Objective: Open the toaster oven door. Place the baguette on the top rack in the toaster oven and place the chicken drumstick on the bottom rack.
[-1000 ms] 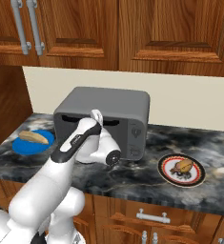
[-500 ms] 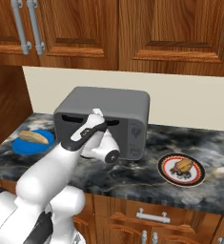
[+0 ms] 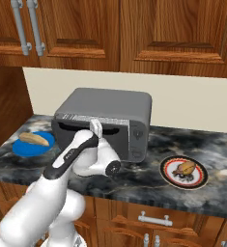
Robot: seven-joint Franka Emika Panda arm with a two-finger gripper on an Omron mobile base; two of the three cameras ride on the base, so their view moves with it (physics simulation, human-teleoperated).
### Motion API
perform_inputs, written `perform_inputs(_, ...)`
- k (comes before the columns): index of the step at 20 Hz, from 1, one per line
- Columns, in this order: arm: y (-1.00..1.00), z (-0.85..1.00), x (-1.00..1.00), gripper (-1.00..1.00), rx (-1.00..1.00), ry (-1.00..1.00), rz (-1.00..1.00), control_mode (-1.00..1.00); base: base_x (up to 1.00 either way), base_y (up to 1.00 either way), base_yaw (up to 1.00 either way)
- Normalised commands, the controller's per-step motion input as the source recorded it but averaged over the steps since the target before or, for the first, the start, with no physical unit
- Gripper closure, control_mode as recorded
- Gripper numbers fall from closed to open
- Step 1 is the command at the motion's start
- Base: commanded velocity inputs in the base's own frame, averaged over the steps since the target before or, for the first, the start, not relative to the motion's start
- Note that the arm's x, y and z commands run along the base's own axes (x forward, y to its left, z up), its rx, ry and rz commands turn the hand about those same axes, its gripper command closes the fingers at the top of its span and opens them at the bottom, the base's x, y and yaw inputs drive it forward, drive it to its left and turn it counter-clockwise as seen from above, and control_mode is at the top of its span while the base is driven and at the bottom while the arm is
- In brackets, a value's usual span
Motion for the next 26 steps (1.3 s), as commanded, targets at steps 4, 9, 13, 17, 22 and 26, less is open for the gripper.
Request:
perform_inputs(4,0.00,-0.50,-1.00,1.00,-0.01,0.32,0.52,-1.00,0.00,0.00,0.00)
perform_inputs(9,-0.01,-0.79,-1.00,1.00,-0.12,0.56,0.41,-1.00,0.00,0.00,0.00)
perform_inputs(13,0.00,-0.96,-0.74,1.00,-0.34,0.64,0.28,-1.00,0.00,0.00,0.00)
perform_inputs(17,-0.17,0.48,-0.34,-1.00,0.02,0.26,0.12,-1.00,0.00,0.00,0.00)
perform_inputs(22,-0.23,1.00,-0.13,-1.00,0.19,0.00,0.02,-1.00,0.00,0.00,0.00)
perform_inputs(26,-0.17,0.97,0.86,-1.00,0.18,0.05,0.00,-1.00,0.00,0.00,0.00)
